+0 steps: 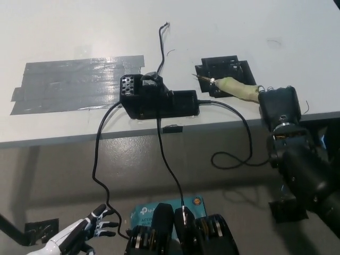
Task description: The robot uses its right hand to grab and lift the soldering gun kept on the middle of the table and puts it in its base
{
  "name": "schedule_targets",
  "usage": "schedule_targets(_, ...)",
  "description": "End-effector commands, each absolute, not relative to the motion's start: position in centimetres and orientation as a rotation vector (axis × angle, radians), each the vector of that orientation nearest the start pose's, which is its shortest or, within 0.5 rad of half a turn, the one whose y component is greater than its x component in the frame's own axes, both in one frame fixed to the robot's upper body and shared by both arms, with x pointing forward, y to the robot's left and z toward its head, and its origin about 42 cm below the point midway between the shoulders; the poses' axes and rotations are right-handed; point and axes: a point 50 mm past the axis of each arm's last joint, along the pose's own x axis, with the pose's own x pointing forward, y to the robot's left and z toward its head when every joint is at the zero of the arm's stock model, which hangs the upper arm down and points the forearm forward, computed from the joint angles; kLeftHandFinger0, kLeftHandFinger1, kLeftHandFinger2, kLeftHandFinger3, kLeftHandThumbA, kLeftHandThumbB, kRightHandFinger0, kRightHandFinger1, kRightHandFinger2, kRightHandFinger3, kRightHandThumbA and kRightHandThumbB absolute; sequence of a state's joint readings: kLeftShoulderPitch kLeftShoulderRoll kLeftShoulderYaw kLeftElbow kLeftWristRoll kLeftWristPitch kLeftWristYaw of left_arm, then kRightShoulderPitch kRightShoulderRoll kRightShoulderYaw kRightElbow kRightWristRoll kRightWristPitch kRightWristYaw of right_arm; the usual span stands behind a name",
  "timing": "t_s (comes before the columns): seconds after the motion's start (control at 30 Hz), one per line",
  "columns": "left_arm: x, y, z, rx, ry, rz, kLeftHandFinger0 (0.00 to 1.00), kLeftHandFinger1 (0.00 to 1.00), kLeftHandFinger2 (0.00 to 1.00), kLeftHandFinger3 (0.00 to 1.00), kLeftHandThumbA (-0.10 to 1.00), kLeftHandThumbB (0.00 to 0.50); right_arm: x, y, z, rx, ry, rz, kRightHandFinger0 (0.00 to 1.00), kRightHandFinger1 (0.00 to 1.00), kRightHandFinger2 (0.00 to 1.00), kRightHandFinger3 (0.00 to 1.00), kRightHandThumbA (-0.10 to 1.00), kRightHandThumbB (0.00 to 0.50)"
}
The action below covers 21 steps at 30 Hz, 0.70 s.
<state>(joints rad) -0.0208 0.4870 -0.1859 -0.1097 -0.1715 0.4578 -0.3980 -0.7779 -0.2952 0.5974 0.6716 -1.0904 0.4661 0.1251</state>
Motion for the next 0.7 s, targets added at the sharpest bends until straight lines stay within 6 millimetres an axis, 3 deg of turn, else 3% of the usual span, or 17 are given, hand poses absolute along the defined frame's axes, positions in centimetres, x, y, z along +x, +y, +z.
schedule_targets(0.0,27.4,30.7,11.4,0.272,0.462,-0.539,1.00,0.92,0.90,1.00,1.00,0.500,47.7,-22.1,13.3,-1.580,0.291,0.157,0.01,0.34,0.62,0.55,-0.10,0.035)
schedule_targets(0.03,27.4,30.8,11.4,0.276,0.462,-0.537,1.00,0.89,0.88,1.00,1.00,0.500,47.8,-22.3,13.5,-1.522,0.280,0.136,0.00,0.34,0.61,0.60,-0.10,0.047)
schedule_targets(0.1,27.3,30.9,11.5,0.278,0.461,-0.532,1.00,0.89,0.88,1.00,1.00,0.500,48.1,-22.6,14.3,-1.440,0.276,0.100,0.00,0.31,0.59,0.57,-0.10,0.000)
schedule_targets(0.13,27.3,30.9,11.4,0.274,0.463,-0.532,1.00,0.89,0.88,1.00,1.00,0.500,48.1,-22.6,14.4,-1.429,0.268,0.098,0.00,0.32,0.61,0.58,-0.10,0.000)
schedule_targets(0.17,27.4,30.9,11.3,0.266,0.467,-0.532,1.00,0.89,0.88,1.00,1.00,0.500,48.3,-22.7,15.0,-1.401,0.245,0.087,0.02,0.35,0.64,0.61,-0.10,0.000)
schedule_targets(0.23,27.3,31.0,11.3,0.274,0.470,-0.532,1.00,0.89,0.87,1.00,1.00,0.500,48.4,-22.8,15.5,-1.377,0.236,0.081,0.00,0.32,0.60,0.70,-0.03,0.000)
schedule_targets(0.27,27.3,31.1,11.3,0.275,0.468,-0.527,1.00,0.91,0.88,1.00,1.00,0.500,48.7,-23.1,16.4,-1.346,0.195,0.067,0.00,0.28,0.56,0.78,-0.10,0.000)
schedule_targets(0.3,27.3,31.1,11.3,0.282,0.468,-0.528,1.00,0.92,0.89,1.00,1.00,0.500,48.8,-23.2,16.7,-1.343,0.187,0.065,0.00,0.26,0.52,0.66,-0.10,0.000)
schedule_targets(0.37,27.3,31.2,11.4,0.280,0.469,-0.527,1.00,0.93,0.89,1.00,1.00,0.500,49.0,-23.3,17.4,-1.329,0.144,0.051,0.00,0.25,0.52,0.77,-0.10,0.006)
schedule_targets(0.5,27.4,31.2,11.4,0.284,0.470,-0.529,1.00,0.94,0.91,1.00,1.00,0.490,49.2,-23.7,18.6,-1.353,0.056,0.048,0.00,0.15,0.42,0.70,-0.10,0.000)
schedule_targets(0.57,27.3,31.3,11.4,0.289,0.470,-0.526,1.00,0.94,0.90,1.00,1.00,0.485,49.3,-23.8,18.8,-1.377,0.022,0.059,0.00,0.13,0.40,0.77,-0.10,0.012)
schedule_targets(0.63,27.3,31.2,11.5,0.300,0.469,-0.526,1.00,0.93,0.90,1.00,1.00,0.487,49.3,-24.0,19.1,-1.407,-0.003,0.077,0.00,0.10,0.36,0.80,-0.10,0.000)
schedule_targets(0.67,27.3,31.2,11.4,0.288,0.470,-0.526,1.00,0.93,0.90,1.00,1.00,0.477,49.2,-24.1,19.1,-1.423,-0.019,0.081,0.00,0.09,0.34,0.79,-0.10,0.020)
